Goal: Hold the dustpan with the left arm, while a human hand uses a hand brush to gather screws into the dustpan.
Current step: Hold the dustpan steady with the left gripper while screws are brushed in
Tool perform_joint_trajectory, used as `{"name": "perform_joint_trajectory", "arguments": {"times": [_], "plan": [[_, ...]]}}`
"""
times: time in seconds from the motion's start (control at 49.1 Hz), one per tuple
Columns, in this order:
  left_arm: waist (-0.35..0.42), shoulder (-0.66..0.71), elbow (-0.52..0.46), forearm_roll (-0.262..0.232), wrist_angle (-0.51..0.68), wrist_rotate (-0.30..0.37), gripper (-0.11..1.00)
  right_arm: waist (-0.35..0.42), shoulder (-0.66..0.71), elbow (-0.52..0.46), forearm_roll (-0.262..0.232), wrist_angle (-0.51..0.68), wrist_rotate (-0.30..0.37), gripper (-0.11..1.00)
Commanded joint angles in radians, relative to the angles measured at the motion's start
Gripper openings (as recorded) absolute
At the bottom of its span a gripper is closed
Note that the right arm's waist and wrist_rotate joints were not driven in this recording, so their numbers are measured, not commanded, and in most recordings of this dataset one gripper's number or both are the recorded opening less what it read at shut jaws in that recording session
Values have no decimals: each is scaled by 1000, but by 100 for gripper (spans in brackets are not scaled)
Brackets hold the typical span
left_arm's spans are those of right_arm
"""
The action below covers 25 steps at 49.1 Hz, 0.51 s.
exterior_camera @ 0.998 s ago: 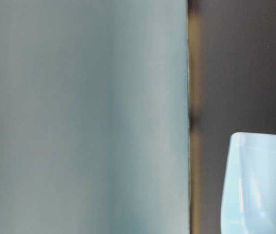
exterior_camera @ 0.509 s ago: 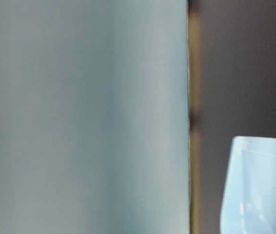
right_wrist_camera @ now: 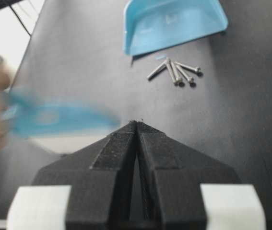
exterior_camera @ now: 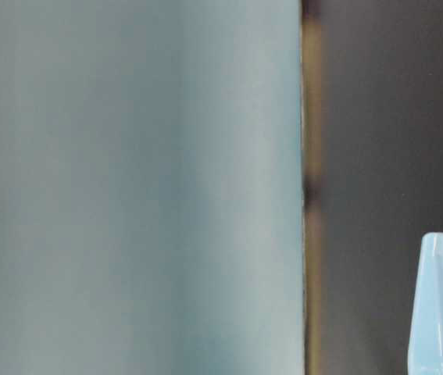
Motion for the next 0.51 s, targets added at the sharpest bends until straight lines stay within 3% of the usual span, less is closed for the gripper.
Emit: {"name": "perform_joint_trajectory", "arguments": {"times": [0.0,0.489], "plan": [[6,3,-21,3,-11,8,31,0,3,-5,0,-6,0,0],[34,5,-75,3,9,86,31,0,3,-5,0,-6,2,0]]}}
